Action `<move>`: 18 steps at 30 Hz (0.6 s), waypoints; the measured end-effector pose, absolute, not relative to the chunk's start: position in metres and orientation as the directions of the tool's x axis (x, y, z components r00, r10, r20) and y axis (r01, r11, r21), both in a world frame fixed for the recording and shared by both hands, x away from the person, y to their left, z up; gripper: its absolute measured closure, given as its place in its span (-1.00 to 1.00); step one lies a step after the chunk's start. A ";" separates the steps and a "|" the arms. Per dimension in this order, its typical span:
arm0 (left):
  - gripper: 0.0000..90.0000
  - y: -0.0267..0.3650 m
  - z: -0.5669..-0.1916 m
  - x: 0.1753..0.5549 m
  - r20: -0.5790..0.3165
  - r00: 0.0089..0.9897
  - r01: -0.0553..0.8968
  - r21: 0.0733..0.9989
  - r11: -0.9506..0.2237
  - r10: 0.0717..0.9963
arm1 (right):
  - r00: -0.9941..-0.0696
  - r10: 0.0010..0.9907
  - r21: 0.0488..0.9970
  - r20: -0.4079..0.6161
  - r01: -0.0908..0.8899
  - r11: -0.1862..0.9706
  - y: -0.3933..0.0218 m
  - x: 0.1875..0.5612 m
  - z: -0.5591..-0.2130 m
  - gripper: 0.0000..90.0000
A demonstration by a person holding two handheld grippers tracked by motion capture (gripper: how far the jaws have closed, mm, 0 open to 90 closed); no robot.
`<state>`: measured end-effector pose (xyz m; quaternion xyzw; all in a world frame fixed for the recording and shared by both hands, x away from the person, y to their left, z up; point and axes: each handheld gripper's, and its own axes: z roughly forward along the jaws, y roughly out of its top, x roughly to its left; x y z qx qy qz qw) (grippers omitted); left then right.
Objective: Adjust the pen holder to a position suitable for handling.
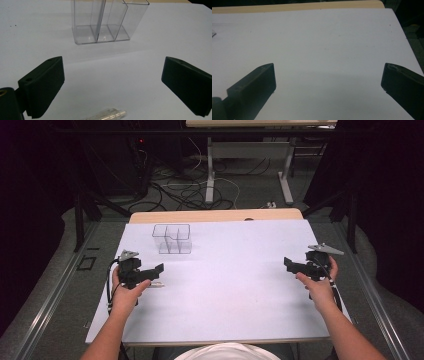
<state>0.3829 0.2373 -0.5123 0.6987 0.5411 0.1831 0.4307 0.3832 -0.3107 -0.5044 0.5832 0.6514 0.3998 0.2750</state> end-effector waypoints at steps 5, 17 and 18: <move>-0.90 0.239 -0.509 0.382 -0.211 0.342 0.600 0.799 -0.040 0.916 | -0.198 0.977 0.833 0.078 0.552 0.046 -0.303 0.385 -0.509 -1.00; -0.85 0.231 -0.469 0.391 -0.168 0.348 0.543 0.838 -0.052 0.922 | -0.195 0.979 0.844 0.053 0.533 0.060 -0.298 0.384 -0.507 -0.95; -0.85 0.230 -0.466 0.392 -0.163 0.347 0.544 0.837 -0.057 0.923 | -0.193 0.980 0.847 0.057 0.528 0.055 -0.299 0.384 -0.506 -0.95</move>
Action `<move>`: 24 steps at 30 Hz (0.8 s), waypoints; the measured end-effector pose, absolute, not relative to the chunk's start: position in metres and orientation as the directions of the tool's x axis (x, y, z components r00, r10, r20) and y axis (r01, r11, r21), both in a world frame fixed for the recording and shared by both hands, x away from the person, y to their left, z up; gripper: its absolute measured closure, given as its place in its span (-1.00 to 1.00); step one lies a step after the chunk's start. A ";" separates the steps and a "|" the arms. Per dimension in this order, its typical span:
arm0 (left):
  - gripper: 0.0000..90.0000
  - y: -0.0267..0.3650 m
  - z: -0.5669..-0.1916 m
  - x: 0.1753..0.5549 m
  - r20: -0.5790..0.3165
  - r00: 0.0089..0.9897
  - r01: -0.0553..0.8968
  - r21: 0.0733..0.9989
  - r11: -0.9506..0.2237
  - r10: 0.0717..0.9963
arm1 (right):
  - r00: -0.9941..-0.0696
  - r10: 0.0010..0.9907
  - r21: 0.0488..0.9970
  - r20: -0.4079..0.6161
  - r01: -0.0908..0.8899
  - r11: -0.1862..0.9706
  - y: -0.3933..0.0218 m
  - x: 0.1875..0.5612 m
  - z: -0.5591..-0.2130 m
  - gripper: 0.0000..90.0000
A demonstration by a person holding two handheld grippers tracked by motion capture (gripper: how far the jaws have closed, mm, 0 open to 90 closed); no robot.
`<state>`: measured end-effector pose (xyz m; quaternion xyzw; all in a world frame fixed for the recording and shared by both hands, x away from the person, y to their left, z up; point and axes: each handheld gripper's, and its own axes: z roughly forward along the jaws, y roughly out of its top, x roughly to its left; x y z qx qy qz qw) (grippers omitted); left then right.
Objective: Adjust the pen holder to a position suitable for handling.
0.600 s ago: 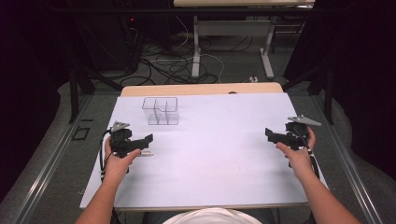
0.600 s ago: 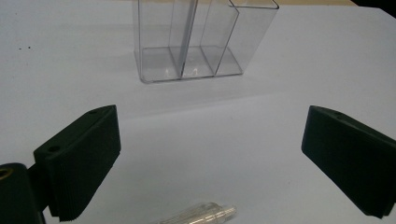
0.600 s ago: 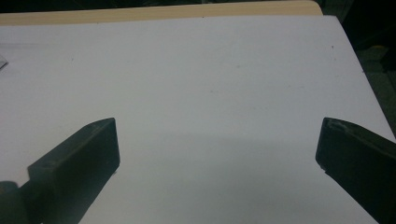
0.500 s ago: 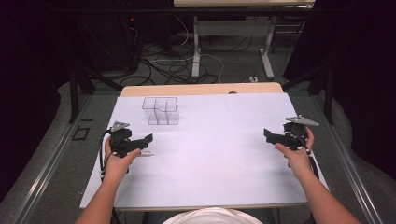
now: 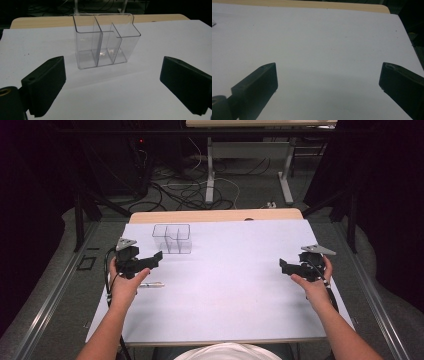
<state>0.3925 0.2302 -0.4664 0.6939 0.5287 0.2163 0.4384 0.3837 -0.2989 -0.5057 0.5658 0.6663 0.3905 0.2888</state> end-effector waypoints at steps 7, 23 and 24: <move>-0.77 0.225 -0.447 0.409 -0.176 0.332 0.543 0.839 -0.035 0.927 | -0.171 0.984 0.850 0.057 0.525 0.042 -0.303 0.385 -0.505 -0.95; -0.59 0.206 -0.414 0.453 -0.147 0.333 0.556 0.828 -0.068 0.931 | -0.163 0.984 0.841 0.068 0.540 0.032 -0.306 0.386 -0.507 -0.94; -0.52 0.205 -0.412 0.455 -0.139 0.329 0.558 0.827 -0.074 0.934 | -0.162 0.984 0.842 0.068 0.539 0.031 -0.306 0.386 -0.507 -0.94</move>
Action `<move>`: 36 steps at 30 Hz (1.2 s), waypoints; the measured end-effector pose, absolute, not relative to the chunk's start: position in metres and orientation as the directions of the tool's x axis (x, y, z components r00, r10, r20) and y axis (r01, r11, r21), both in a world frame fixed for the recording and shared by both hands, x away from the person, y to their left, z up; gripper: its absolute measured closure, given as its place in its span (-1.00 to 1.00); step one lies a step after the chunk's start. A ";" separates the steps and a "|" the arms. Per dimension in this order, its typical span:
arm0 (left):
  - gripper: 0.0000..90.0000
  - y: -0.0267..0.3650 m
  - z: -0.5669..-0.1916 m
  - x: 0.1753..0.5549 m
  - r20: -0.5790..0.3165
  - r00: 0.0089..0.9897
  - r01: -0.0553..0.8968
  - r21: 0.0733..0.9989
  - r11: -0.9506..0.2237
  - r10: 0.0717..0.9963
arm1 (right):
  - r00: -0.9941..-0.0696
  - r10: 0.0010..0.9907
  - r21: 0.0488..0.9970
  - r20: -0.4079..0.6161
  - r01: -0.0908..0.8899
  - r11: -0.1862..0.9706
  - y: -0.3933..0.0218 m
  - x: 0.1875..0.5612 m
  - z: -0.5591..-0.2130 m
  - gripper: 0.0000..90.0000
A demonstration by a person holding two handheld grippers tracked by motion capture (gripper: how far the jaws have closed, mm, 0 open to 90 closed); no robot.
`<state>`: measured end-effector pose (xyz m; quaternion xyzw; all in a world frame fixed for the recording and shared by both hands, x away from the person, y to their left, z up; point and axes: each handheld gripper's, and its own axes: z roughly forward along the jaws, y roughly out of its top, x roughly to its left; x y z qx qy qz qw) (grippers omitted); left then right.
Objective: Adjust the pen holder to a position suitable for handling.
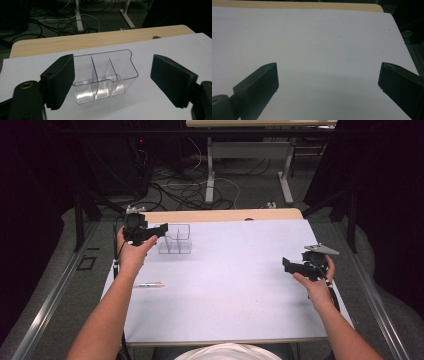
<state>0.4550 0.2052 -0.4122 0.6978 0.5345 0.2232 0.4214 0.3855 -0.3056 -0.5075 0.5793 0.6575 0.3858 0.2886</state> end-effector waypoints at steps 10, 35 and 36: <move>-0.21 0.200 -0.404 0.476 -0.092 0.300 0.564 0.820 -0.099 0.949 | -0.170 0.983 0.838 0.072 0.545 0.033 -0.305 0.386 -0.510 -0.94; 0.23 0.196 -0.434 0.517 -0.034 0.171 0.693 0.715 -0.095 0.985 | -0.178 0.981 0.825 0.077 0.563 0.038 -0.304 0.388 -0.514 -0.93; 0.23 0.197 -0.435 0.518 -0.032 0.168 0.702 0.705 -0.097 0.985 | -0.178 0.981 0.825 0.077 0.563 0.038 -0.304 0.388 -0.514 -0.93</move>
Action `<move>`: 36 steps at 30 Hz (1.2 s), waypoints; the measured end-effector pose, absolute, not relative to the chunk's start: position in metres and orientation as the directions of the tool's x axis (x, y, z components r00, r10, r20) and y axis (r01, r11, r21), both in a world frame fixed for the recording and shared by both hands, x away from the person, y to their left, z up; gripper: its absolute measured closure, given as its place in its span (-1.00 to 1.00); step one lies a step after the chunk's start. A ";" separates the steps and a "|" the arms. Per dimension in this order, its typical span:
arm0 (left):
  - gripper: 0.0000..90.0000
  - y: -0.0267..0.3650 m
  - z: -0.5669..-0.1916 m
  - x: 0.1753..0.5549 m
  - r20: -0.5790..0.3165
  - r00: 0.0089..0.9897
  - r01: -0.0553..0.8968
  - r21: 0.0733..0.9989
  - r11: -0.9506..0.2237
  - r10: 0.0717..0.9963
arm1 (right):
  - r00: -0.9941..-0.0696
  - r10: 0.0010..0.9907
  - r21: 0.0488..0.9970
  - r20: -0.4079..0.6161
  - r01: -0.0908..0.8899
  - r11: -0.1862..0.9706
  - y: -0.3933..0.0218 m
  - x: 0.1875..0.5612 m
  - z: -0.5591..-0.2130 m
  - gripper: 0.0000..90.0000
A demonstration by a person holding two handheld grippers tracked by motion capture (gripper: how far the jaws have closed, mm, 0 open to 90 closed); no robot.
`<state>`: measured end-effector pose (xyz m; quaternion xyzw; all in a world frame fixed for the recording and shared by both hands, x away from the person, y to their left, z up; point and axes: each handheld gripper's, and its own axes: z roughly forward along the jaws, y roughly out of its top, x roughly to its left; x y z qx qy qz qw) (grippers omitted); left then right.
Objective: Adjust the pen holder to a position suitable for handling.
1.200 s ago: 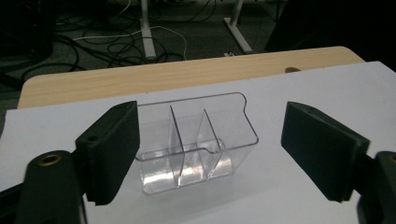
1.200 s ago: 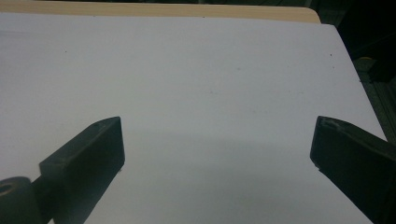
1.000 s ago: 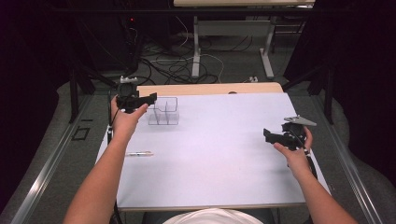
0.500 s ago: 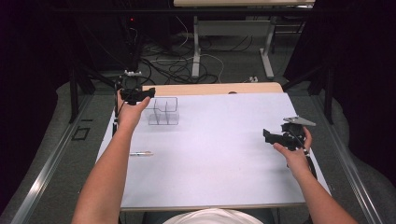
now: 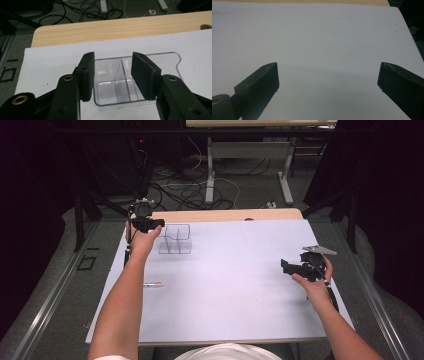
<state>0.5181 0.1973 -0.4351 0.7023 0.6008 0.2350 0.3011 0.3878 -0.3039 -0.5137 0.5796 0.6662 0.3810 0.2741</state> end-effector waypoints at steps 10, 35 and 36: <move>0.44 0.207 -0.447 0.528 -0.064 0.126 0.761 0.646 -0.055 0.990 | -0.181 0.980 0.821 0.080 0.569 0.038 -0.303 0.389 -0.515 -0.92; 0.97 0.208 -0.459 0.534 -0.057 0.071 0.804 0.594 -0.024 0.996 | -0.196 0.978 0.815 0.072 0.577 0.055 -0.301 0.390 -0.517 -0.91; 0.97 0.208 -0.459 0.534 -0.061 0.069 0.803 0.596 -0.019 0.996 | -0.196 0.978 0.815 0.072 0.577 0.056 -0.301 0.390 -0.517 -0.91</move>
